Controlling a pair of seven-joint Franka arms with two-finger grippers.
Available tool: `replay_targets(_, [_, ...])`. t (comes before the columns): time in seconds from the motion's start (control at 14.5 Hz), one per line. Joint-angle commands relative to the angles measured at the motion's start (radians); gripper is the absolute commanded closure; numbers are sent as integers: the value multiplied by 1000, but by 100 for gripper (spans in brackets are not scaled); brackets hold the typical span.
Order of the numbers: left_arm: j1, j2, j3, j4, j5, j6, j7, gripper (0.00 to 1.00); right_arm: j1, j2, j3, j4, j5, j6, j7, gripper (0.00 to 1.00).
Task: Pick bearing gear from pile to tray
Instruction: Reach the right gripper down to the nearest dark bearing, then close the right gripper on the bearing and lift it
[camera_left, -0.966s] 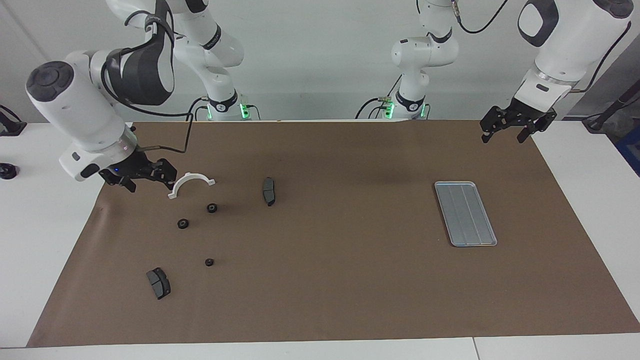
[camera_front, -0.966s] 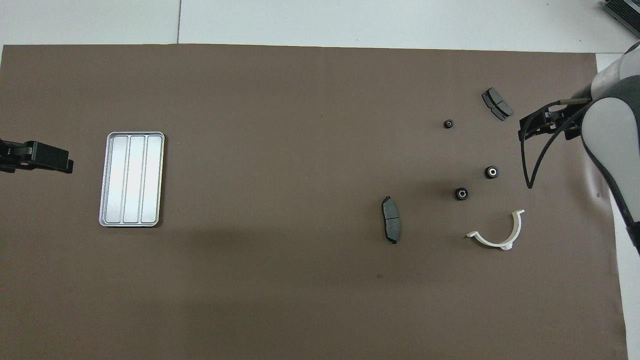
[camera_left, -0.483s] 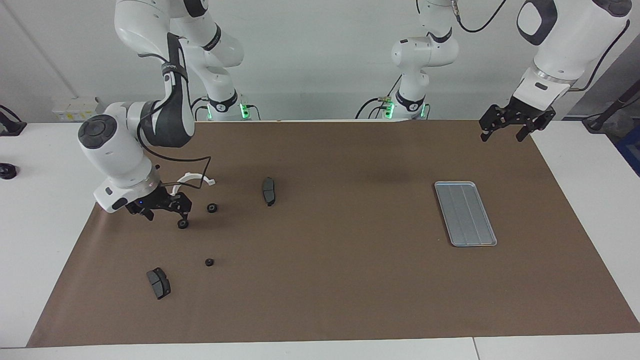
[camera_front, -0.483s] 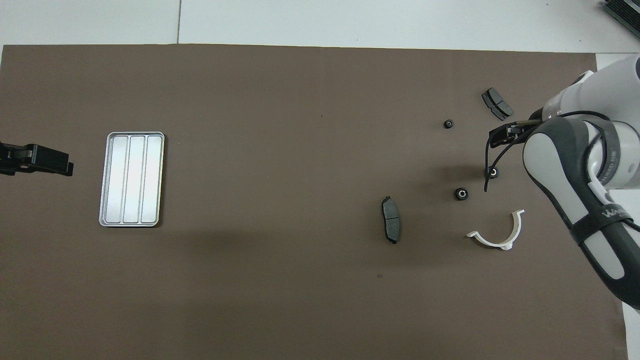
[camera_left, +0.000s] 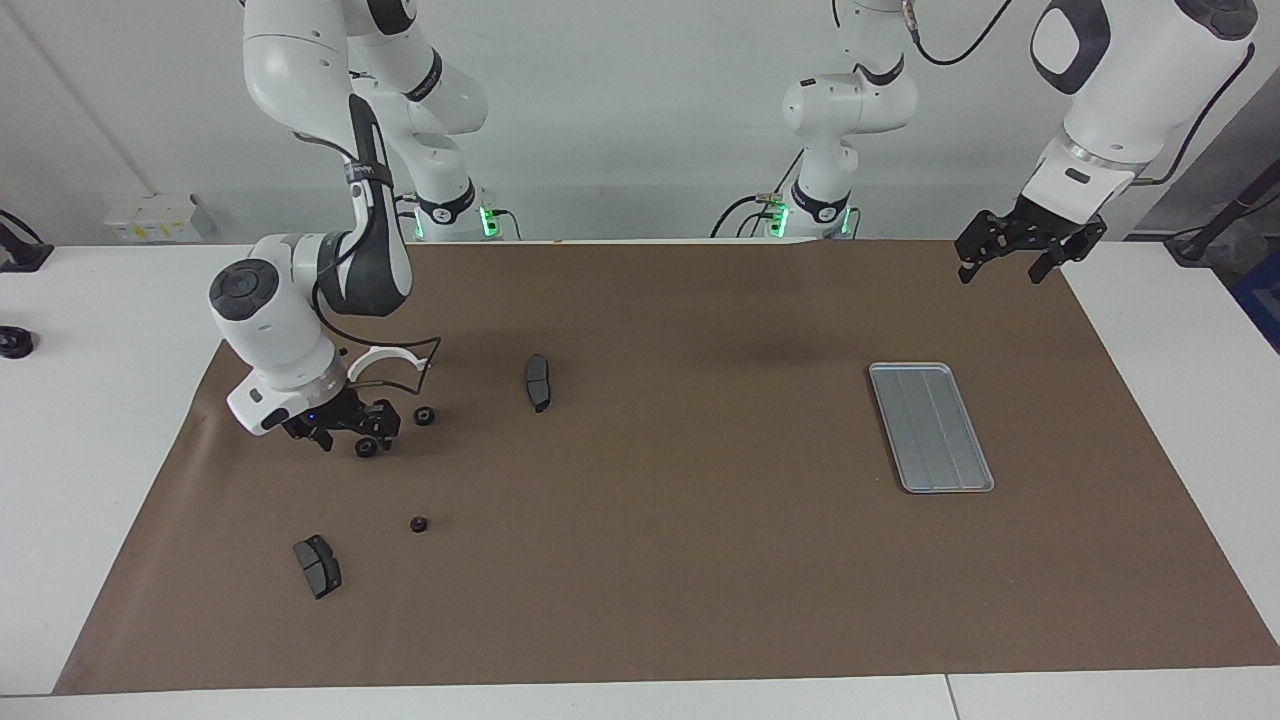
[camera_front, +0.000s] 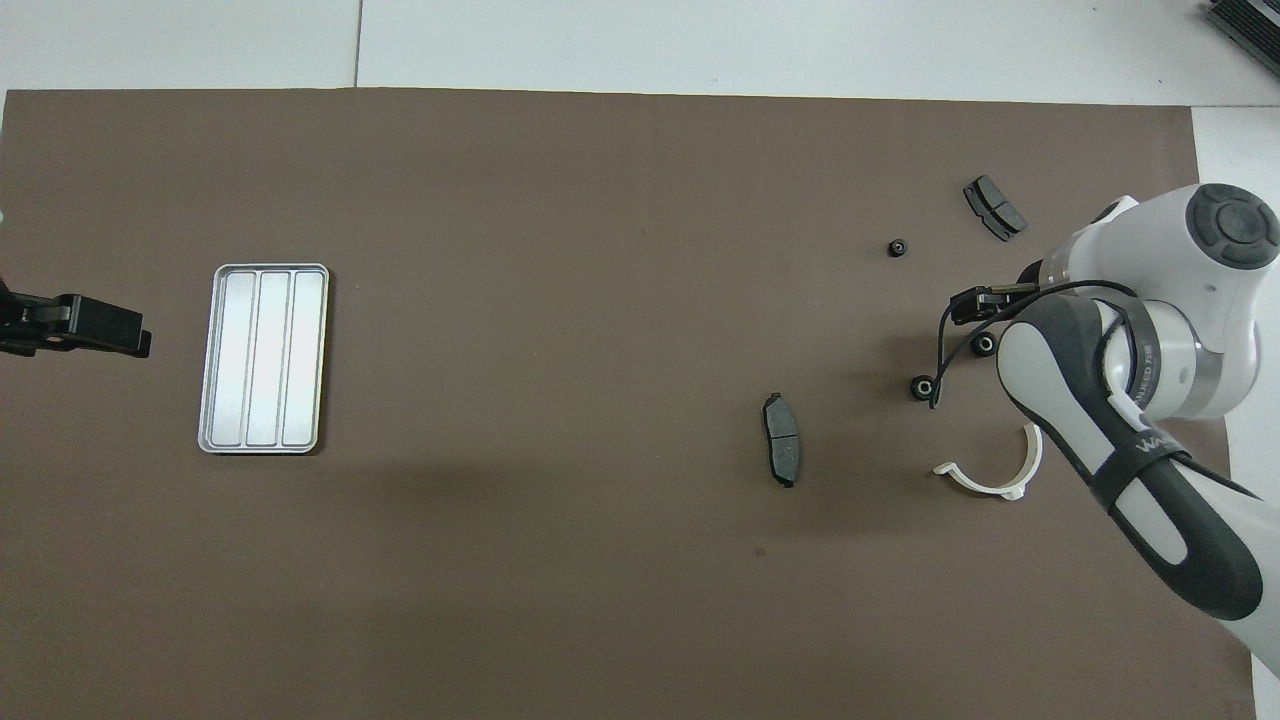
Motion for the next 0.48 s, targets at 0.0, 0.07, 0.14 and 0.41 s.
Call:
replay_targets(0.0, [-5, -28, 0, -33, 12, 23, -1, 0, 0, 2, 1, -56, -25, 76, 25, 9])
replay_targets(0.07, [-5, -30, -1, -33, 12, 24, -1, 0, 0, 22, 1, -59, -28, 104, 24, 9])
replay_targets(0.14, [-5, -30, -1, -35, 12, 24, 6, 0, -1, 35, 1, -59, -28, 121, 22, 9])
replay_targets(0.41, [-5, -30, -1, -39, 10, 39, 0, 0, -13, 49, 1, -59, -57, 138, 17, 10])
